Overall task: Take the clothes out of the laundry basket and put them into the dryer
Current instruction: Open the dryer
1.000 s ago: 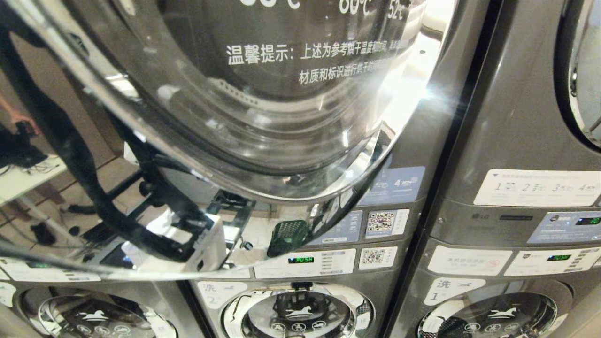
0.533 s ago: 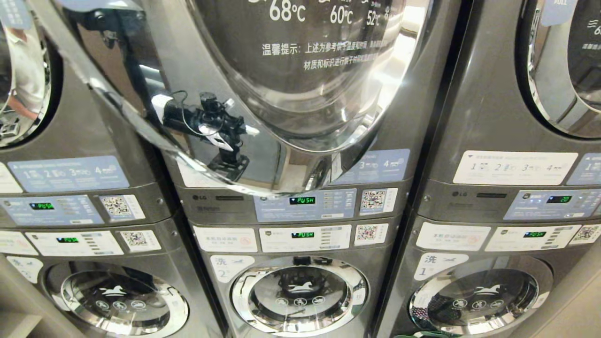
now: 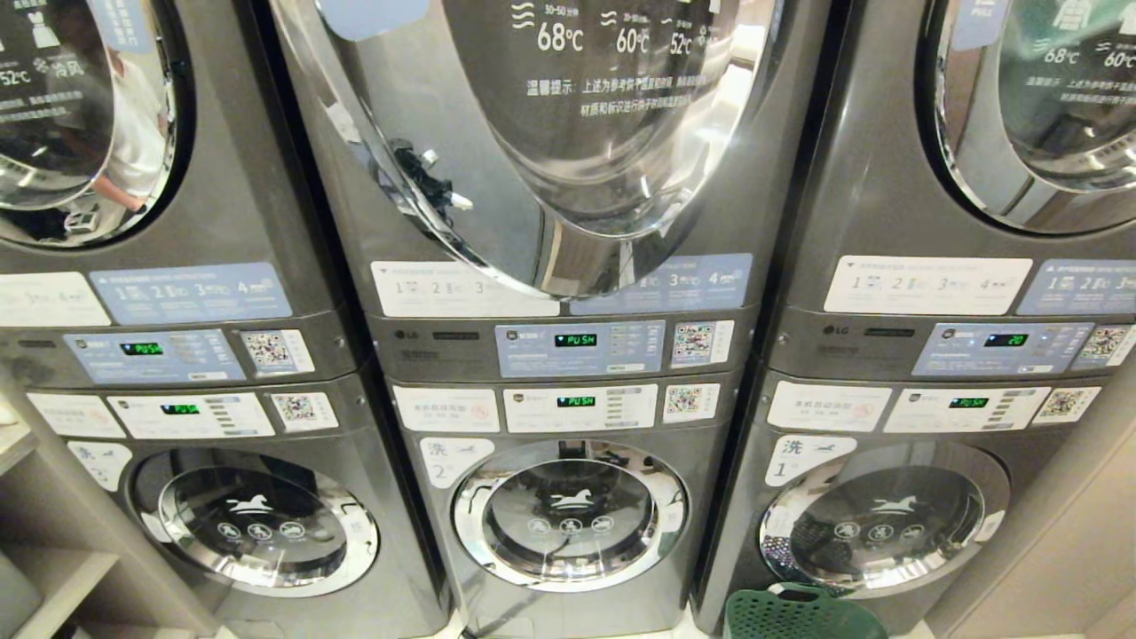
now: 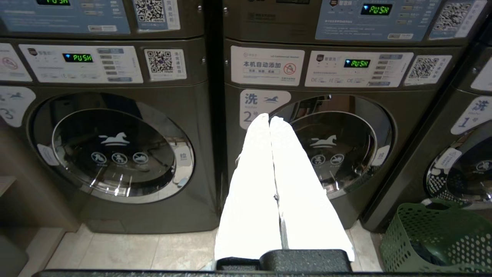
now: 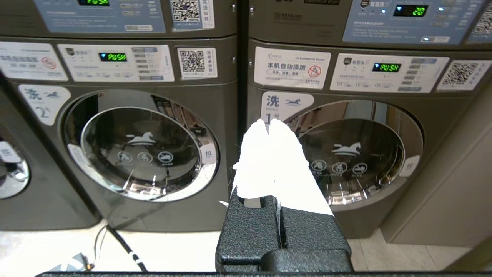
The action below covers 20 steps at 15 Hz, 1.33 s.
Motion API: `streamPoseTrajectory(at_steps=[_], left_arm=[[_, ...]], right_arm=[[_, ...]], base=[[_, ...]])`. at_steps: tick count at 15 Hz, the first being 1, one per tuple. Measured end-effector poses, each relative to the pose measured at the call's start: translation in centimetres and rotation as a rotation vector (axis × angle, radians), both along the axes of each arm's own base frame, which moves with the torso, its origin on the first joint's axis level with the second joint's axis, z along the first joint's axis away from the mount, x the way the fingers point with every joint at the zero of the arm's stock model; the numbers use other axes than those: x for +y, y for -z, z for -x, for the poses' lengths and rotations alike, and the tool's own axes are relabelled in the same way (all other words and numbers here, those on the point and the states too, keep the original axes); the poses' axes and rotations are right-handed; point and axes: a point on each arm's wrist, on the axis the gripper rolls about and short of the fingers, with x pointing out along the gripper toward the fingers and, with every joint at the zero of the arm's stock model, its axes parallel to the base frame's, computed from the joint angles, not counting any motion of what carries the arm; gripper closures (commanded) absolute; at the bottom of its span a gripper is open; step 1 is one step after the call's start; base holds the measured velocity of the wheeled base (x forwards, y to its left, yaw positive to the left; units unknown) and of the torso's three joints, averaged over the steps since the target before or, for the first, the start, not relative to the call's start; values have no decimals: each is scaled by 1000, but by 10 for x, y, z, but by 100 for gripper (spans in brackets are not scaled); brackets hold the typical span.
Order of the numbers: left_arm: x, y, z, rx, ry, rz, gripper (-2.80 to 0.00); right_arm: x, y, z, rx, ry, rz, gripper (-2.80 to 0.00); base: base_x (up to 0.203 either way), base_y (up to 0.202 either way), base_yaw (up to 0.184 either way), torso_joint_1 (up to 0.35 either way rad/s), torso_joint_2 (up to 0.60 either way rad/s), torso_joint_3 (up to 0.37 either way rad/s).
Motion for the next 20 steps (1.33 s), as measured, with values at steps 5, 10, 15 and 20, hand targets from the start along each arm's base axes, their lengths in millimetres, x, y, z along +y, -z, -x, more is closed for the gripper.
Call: streamPoseTrajectory(at_steps=[5, 10, 15, 20], left_arm=[[0, 0, 0, 0, 0, 0, 0], [0, 0, 0, 0, 0, 0, 0], [0, 0, 0, 0, 1, 0, 0], [0, 0, 0, 0, 1, 0, 0]], right_arm=[[0, 0, 0, 0, 0, 0, 0], [0, 0, 0, 0, 0, -3, 0], [0, 0, 0, 0, 0, -4, 0], [0, 0, 0, -1, 0, -6, 0]], base=[[-95, 0, 1, 4, 1, 2], [0, 0, 0, 7, 1, 0], [0, 0, 0, 0, 0, 0], [0, 0, 0, 0, 0, 0]])
